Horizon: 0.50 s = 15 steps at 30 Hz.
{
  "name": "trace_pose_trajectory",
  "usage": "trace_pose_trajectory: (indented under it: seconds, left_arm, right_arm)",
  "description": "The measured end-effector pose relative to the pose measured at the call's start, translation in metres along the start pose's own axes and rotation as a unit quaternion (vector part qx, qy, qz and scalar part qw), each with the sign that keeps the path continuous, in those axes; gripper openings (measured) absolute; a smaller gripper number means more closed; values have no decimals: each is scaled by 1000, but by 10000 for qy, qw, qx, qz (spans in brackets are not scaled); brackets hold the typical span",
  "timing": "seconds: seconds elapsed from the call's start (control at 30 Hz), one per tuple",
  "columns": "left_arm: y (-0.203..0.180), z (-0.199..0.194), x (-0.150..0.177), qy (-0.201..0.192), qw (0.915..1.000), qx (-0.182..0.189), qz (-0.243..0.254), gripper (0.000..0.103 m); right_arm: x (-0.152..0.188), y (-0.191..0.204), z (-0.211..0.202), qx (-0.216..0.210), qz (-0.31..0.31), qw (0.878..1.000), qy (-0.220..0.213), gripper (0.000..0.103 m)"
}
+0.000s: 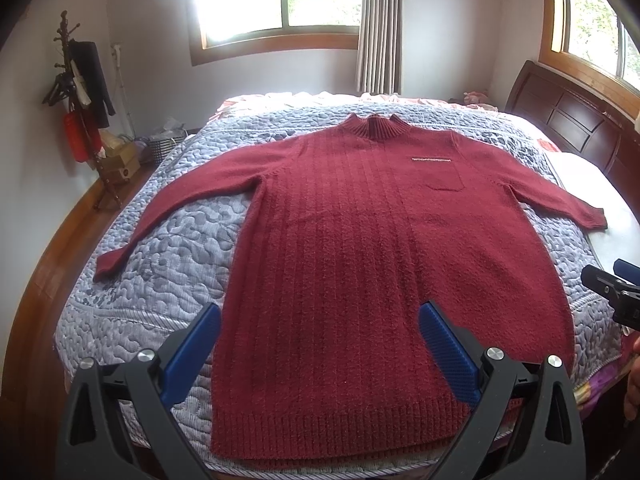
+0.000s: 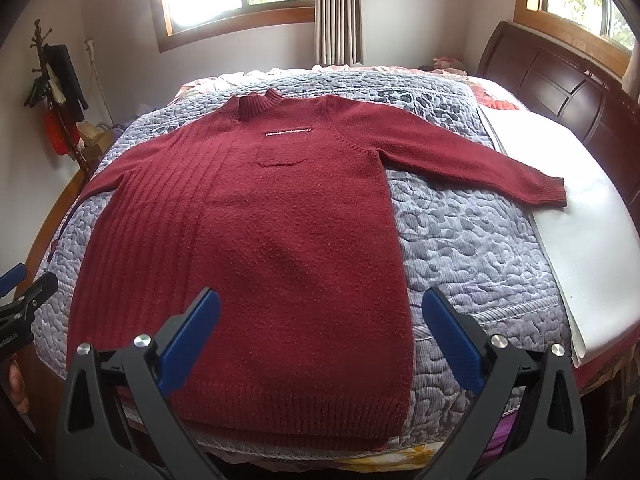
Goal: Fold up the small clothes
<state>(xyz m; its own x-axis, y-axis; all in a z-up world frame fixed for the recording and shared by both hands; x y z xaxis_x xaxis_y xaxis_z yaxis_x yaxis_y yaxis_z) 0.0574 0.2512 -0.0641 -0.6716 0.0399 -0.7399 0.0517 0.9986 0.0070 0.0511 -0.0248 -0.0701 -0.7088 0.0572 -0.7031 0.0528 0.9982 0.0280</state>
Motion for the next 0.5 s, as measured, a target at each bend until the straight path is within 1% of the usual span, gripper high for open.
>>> trace_pose_trajectory:
  seconds: [0.5]
  left_arm:
    - [-1, 0, 0, 2, 10000, 23, 4, 99]
  right_arm:
    - [-1, -1, 0, -4, -1, 10000, -14, 100]
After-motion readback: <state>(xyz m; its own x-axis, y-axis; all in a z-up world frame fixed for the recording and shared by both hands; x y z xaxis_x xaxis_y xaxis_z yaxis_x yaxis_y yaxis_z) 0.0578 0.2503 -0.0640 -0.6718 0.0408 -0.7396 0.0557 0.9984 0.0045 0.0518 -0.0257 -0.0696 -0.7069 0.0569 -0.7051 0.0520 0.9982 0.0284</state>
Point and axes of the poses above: each gripper's, at about its wrist camera, not at the fingertips, and z roughly the way its jaws point, y to its left, x to its underside, the point moved 6 cm from there along z, roughly the way its jaws point, and after that the axes turned 5 degrees about -y, right-handed, at the moved point
